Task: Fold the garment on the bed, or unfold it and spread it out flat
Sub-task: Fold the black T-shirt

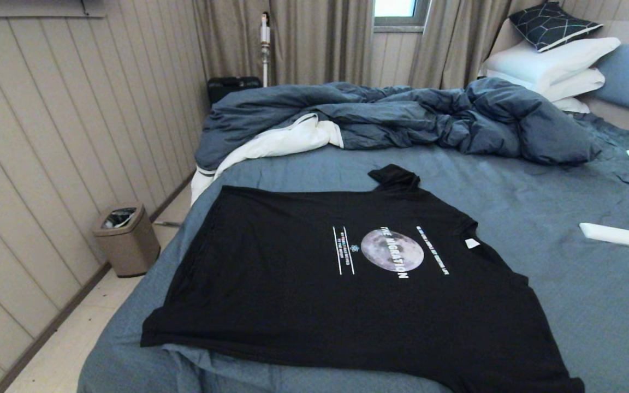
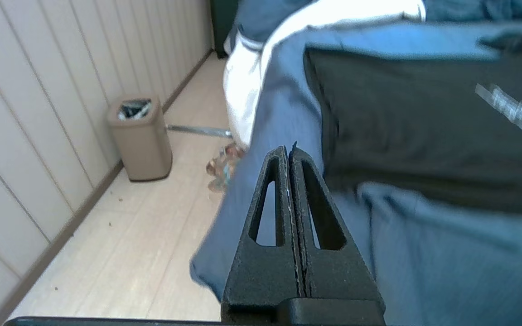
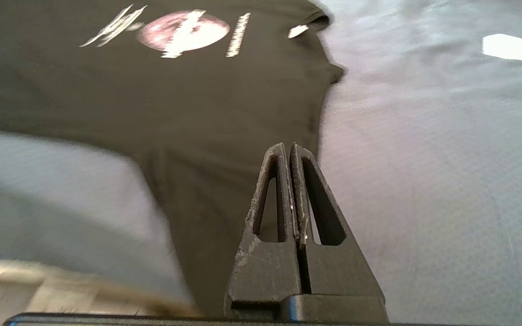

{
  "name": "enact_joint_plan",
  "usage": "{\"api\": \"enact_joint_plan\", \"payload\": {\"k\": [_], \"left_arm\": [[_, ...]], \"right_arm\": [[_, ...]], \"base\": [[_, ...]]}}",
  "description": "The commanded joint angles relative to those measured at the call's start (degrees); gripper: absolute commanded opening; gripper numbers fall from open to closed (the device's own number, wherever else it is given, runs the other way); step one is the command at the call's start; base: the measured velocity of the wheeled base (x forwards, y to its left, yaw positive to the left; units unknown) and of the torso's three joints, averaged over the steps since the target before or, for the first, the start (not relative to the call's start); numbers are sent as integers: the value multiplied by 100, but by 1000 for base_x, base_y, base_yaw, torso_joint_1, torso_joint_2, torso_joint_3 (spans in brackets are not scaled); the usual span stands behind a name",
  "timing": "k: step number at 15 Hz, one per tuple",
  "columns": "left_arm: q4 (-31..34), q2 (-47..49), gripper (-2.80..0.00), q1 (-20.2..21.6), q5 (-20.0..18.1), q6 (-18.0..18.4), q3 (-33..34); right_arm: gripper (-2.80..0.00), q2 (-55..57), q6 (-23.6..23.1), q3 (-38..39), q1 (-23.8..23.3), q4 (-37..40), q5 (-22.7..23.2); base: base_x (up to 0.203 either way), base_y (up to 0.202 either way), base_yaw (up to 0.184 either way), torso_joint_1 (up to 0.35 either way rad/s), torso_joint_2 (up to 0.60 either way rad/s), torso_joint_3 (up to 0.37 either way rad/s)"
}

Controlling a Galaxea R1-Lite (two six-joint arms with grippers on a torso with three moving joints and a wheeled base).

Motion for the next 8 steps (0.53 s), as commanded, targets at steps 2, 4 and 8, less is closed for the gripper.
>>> {"api": "enact_joint_plan", "payload": {"k": [2, 4, 8], "left_arm": [[71, 1152, -280, 2, -22, -1, -872], [112, 1961, -280, 2, -147, -4, -1579], [440, 4004, -280, 2, -311, -74, -2814]], "right_arm": [[-280, 1089, -6, -1007, 26, 228, 146], [-280, 1968, -5, -1779, 44, 271, 203], [-280, 3934, 381, -3472, 2, 325, 157]], "base": [[0, 0, 0, 0, 0, 0], [0, 0, 0, 0, 0, 0], [0, 0, 0, 0, 0, 0]]}}
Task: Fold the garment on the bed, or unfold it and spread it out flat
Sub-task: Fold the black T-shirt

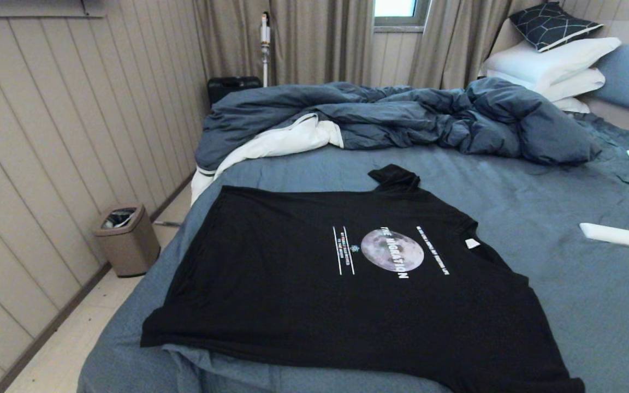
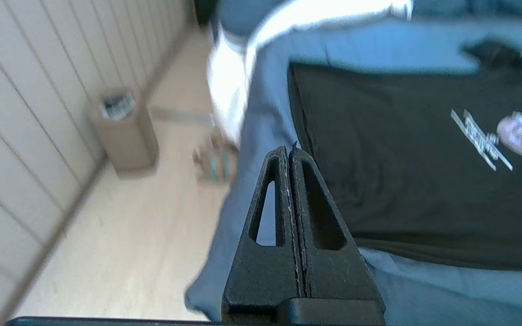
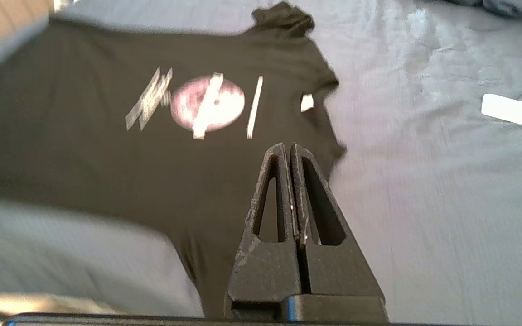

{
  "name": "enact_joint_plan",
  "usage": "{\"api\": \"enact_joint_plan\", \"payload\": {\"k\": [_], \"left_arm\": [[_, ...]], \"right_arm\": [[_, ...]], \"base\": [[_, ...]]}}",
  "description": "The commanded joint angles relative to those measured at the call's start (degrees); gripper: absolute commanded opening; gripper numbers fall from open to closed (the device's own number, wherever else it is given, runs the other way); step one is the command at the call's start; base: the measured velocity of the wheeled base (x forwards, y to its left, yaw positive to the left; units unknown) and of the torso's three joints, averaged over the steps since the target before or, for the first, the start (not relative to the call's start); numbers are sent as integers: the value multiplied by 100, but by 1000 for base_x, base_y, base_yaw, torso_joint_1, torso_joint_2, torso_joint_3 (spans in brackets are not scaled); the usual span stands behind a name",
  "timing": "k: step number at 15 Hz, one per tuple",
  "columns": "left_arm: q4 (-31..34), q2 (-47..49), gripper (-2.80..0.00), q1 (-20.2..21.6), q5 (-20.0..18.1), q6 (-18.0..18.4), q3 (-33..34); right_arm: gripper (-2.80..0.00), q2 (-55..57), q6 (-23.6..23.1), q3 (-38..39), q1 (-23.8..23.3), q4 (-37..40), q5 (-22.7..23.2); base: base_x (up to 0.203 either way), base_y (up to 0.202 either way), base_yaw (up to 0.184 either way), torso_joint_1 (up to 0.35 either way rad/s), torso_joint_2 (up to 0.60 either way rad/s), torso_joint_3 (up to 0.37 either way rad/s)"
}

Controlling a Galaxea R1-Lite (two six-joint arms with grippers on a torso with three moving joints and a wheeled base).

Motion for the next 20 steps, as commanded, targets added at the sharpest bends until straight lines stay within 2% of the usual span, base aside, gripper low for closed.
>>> {"api": "enact_joint_plan", "payload": {"k": [1, 2, 4, 6, 8, 9, 11, 14, 15, 16, 20], "left_arm": [[254, 1338, -280, 2, -71, -57, -528], [570, 1797, -280, 2, -225, -136, -829], [1346, 2591, -280, 2, -759, -371, -1344], [2108, 3316, -280, 2, -1488, -522, -1590], [2548, 3917, -280, 2, -2175, -581, -1569], [2611, 4124, -280, 2, -2383, -584, -1414], [2612, 4375, -280, 2, -2523, -585, -1212], [2595, 4517, -280, 2, -2637, -587, -1151], [2595, 4508, -280, 2, -2641, -587, -1151], [2595, 4517, -280, 2, -2637, -587, -1160], [2528, 4587, -280, 2, -2636, -587, -1151]], "right_arm": [[-280, 1258, 257, -672, -23, 62, -25], [-280, 1700, 432, -833, -93, 182, -40], [-280, 2576, 628, -967, -554, 514, -9], [-280, 3452, 692, -1013, -1396, 881, 179], [-280, 3998, 570, -922, -2347, 1118, 753], [-280, 4093, 384, -791, -2685, 1275, 1119], [-280, 4095, -81, -341, -3001, 1504, 1473], [-280, 4048, -489, 223, -3128, 1539, 1587], [-52, 4036, -573, 385, -3120, 1530, 1653], [0, 4036, -678, 521, -3105, 1532, 1775], [0, 4108, -836, 694, -3082, 1498, 1916]], "base": [[0, 0, 0, 0, 0, 0], [0, 0, 0, 0, 0, 0], [0, 0, 0, 0, 0, 0], [0, 0, 0, 0, 0, 0], [0, 0, 0, 0, 0, 0], [0, 0, 0, 0, 0, 0], [0, 0, 0, 0, 0, 0], [0, 0, 0, 0, 0, 0], [0, 0, 0, 0, 0, 0], [0, 0, 0, 0, 0, 0], [0, 0, 0, 0, 0, 0]]}}
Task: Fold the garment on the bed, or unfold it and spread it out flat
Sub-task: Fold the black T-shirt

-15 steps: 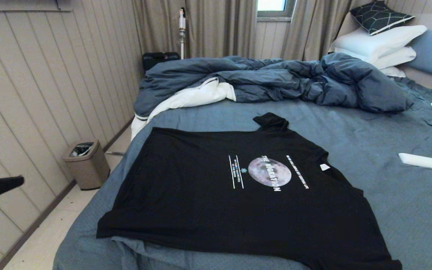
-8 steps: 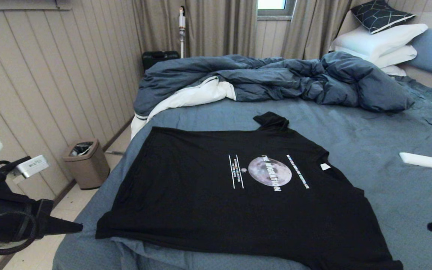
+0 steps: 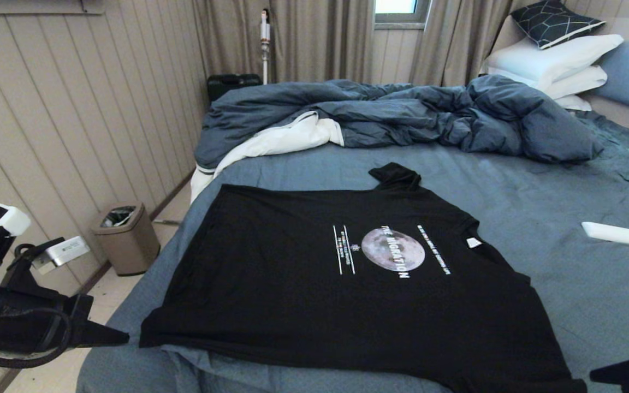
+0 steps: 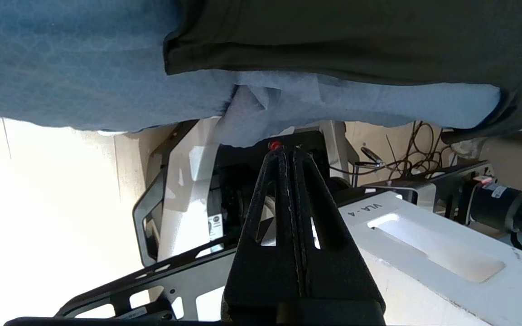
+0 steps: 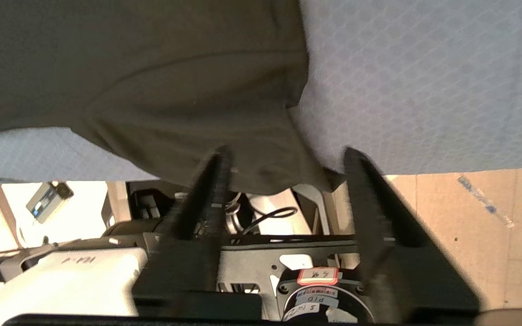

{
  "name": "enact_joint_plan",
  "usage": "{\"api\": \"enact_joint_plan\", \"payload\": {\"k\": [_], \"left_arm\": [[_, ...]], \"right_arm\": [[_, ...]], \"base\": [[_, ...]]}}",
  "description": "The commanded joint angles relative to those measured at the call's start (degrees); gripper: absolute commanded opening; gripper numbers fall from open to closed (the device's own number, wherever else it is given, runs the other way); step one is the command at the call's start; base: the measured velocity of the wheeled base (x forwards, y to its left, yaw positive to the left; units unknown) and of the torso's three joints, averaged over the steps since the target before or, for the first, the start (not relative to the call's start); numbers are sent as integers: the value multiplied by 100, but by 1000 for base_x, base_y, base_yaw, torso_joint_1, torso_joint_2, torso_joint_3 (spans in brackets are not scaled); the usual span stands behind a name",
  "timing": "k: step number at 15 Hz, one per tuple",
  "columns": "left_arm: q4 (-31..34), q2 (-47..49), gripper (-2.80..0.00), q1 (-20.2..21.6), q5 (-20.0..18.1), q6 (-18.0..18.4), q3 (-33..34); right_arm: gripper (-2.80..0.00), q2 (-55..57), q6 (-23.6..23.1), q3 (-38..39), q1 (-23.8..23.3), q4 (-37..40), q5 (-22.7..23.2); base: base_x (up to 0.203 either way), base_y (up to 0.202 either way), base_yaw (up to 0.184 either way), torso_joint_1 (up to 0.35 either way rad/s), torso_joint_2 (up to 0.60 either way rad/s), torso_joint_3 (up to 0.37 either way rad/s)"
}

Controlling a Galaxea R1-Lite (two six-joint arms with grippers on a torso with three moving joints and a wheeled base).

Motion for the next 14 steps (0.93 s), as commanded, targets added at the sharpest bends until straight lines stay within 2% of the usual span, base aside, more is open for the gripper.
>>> {"api": "enact_joint_plan", "payload": {"k": [1, 5, 8, 12, 13, 14], "left_arm": [[24, 57, -280, 2, -17, -3, -1], [18, 106, -280, 2, -44, -12, 17], [-64, 127, -280, 2, -44, -12, 34], [-73, 135, -280, 11, -53, -29, 34], [-90, 148, -280, 2, -49, -29, 34], [-125, 171, -280, 2, -44, -29, 34]], "right_arm": [[0, 128, -5, 42, 5, 16, 45], [0, 636, -45, 199, 73, -35, 268], [0, 1050, -119, 206, 310, -101, 377], [0, 1526, -100, 209, 359, -575, 382], [-280, 1618, -96, 203, 390, -593, 388], [-280, 1673, -90, 203, 417, -639, 389]], "base": [[0, 0, 0, 0, 0, 0], [0, 0, 0, 0, 0, 0], [0, 0, 0, 0, 0, 0], [0, 0, 0, 0, 0, 0], [0, 0, 0, 0, 0, 0], [0, 0, 0, 0, 0, 0]]}}
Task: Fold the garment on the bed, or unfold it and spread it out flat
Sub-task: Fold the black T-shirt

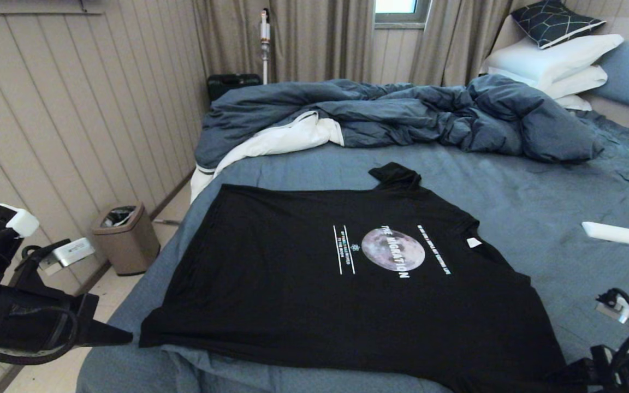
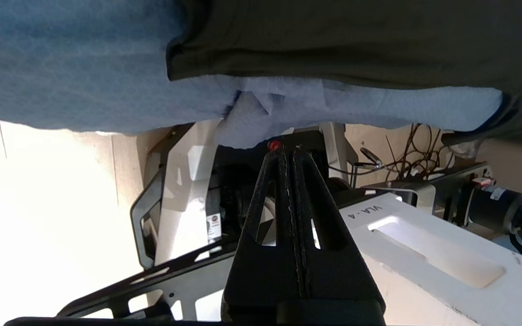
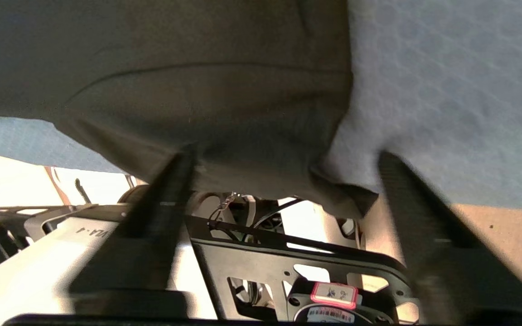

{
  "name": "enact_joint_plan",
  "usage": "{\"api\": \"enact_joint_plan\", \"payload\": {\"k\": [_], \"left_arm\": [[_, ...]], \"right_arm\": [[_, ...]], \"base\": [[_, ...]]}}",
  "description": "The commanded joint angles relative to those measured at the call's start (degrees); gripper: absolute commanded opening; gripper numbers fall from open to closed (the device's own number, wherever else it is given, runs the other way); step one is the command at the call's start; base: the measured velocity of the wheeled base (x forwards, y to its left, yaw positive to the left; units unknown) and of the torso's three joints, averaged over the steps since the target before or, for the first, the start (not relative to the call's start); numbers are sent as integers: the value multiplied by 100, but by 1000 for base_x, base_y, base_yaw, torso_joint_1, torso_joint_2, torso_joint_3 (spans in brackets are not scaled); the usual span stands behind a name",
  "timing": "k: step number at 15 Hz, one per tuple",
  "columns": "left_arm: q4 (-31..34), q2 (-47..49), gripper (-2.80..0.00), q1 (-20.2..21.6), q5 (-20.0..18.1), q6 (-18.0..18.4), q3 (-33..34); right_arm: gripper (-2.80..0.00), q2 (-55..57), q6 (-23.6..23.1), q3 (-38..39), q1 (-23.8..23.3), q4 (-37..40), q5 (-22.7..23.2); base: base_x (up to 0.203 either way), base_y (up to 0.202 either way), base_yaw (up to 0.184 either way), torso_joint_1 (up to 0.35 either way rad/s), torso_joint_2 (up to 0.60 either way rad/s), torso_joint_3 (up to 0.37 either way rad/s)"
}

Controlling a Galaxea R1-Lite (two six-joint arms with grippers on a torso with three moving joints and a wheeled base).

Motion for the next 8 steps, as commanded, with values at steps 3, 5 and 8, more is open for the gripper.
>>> {"api": "enact_joint_plan", "payload": {"k": [3, 5, 8], "left_arm": [[-9, 64, -280, 0, -24, -5, 0], [-9, 76, -280, 0, -20, -5, 0], [-72, 83, -280, 0, -32, -21, 5]], "right_arm": [[-280, 176, 20, 30, 241, -24, 50], [-280, 119, 31, 3, 277, -24, 103], [-280, -3, 23, -72, 193, -27, 105]], "base": [[0, 0, 0, 0, 0, 0], [0, 0, 0, 0, 0, 0], [0, 0, 0, 0, 0, 0]]}}
